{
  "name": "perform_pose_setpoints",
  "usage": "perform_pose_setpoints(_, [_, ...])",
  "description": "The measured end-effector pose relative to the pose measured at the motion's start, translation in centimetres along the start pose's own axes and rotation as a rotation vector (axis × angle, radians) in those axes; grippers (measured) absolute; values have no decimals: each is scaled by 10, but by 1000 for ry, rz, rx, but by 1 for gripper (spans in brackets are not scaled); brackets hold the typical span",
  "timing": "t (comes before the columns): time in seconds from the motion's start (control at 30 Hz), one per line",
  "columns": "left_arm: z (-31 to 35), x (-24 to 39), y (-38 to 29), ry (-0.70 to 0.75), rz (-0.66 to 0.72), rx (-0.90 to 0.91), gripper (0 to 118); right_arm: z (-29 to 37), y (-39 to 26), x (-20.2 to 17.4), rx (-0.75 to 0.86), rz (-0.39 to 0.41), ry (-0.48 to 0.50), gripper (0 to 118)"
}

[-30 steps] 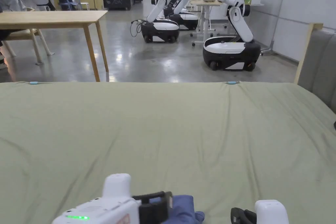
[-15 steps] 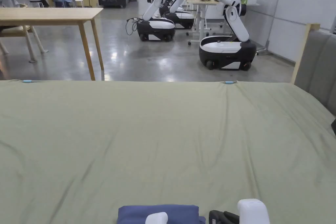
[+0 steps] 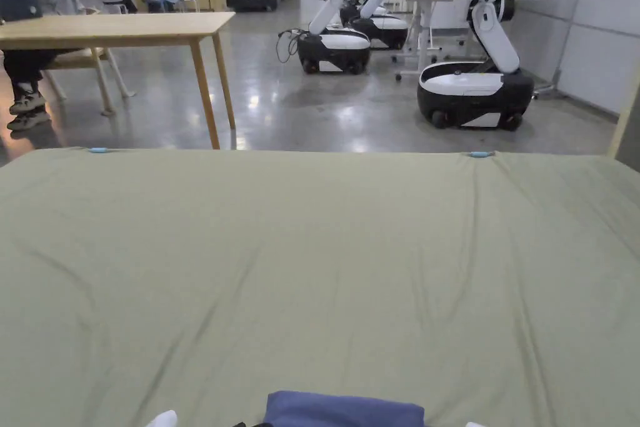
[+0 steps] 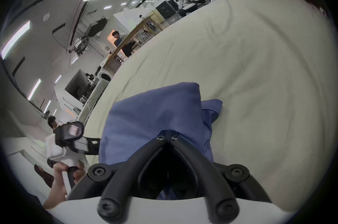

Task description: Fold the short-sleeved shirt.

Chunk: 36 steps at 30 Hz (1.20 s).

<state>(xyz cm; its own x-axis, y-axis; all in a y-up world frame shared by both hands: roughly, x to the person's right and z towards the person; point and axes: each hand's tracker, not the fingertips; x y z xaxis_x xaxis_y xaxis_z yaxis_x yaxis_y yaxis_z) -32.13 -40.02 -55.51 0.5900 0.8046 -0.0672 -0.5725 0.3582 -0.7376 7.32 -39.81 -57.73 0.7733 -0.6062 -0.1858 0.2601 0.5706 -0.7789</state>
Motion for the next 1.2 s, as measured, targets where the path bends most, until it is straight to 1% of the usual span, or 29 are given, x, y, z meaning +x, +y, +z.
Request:
perform_pose_setpoints(0.03, [-12, -8, -2, -46, 58, -40, 118, 0, 1, -2, -3, 17, -8, 1])
perform_pose_setpoints(0.07, [-24, -12, -7, -141, 102, -69, 118, -1, 1, -3, -8, 47, -13, 1])
perform_pose_setpoints(0.1, [-32, -10, -11, -226, 103, -54, 115, -1, 2, -4, -7, 76, -17, 1])
perform_pose_setpoints(0.13, [-42, -3, -12, -286, 108, -57, 107, -2, 1, -7, -6, 88, -19, 1])
perform_pose_setpoints(0.17, [-56, 1, -15, -323, 131, -103, 93, -2, 1, -7, -4, 93, -19, 1])
perform_pose_setpoints(0.2, [-64, 5, -20, -304, 147, -120, 65, -1, 1, -7, -1, 95, -20, 1])
perform_pose_setpoints(0.23, [-71, 6, -23, -253, 139, -103, 35, -1, 1, -7, 4, 97, -22, 1])
perform_pose_setpoints(0.27, [-76, 2, -22, -164, 154, -90, 34, 0, 1, -8, 9, 97, -25, 1])
perform_pose_setpoints(0.3, [-77, -5, -22, -143, 190, -85, 34, 2, 1, -9, 14, 97, -32, 1])
perform_pose_setpoints(0.33, [-73, -8, -22, -198, 256, -83, 34, 5, 1, -11, 15, 101, -30, 1])
perform_pose_setpoints(0.37, [-66, -7, -18, -234, 260, -77, 34, 9, 1, -16, 27, 121, -30, 1])
perform_pose_setpoints(0.4, [-57, -2, -15, -200, 223, -77, 34, 12, 1, -22, 44, 159, -35, 1])
perform_pose_setpoints(0.43, [-45, 0, -7, -130, 135, -66, 34, 14, 1, -28, 52, 192, -35, 1])
perform_pose_setpoints(0.47, [-29, -6, 2, -109, 97, -70, 34, 15, 1, -36, 51, 200, -35, 1])
perform_pose_setpoints(0.53, [2, -20, 22, -81, 99, -56, 34, 13, 1, -50, 47, 216, -38, 1])
perform_pose_setpoints(0.6, [38, -43, 50, -37, 63, -33, 34, 10, 1, -63, 42, 237, -36, 1])
perform_pose_setpoints(0.7, [102, -80, 101, 129, -40, 16, 34, 1, -2, -84, 38, 259, -28, 1])
perform_pose_setpoints(0.8, [172, -126, 160, 224, -35, 61, 34, -12, -7, -104, 34, 265, -15, 1])
perform_pose_setpoints(0.87, [217, -153, 200, 323, -60, 100, 34, -21, -11, -116, 27, 278, -3, 1])
perform_pose_setpoints(0.93, [253, -177, 227, 392, -64, 135, 34, -28, -15, -128, 14, 294, 2, 1])
perform_pose_setpoints(1.0, [276, -198, 242, 422, -23, 153, 34, -34, -19, -137, 3, 307, 5, 1])
perform_pose_setpoints(1.1, [288, -214, 241, 425, -25, 136, 34, -39, -20, -138, -13, 318, 7, 1])
perform_pose_setpoints(1.13, [287, -214, 236, 391, -22, 146, 42, -39, -21, -140, -17, 323, 7, 1])
perform_pose_setpoints(1.17, [289, -212, 232, 377, -22, 159, 69, -40, -20, -141, -18, 326, 7, 1])
perform_pose_setpoints(1.2, [294, -207, 229, 378, -31, 165, 102, -39, -20, -141, -19, 327, 8, 1])
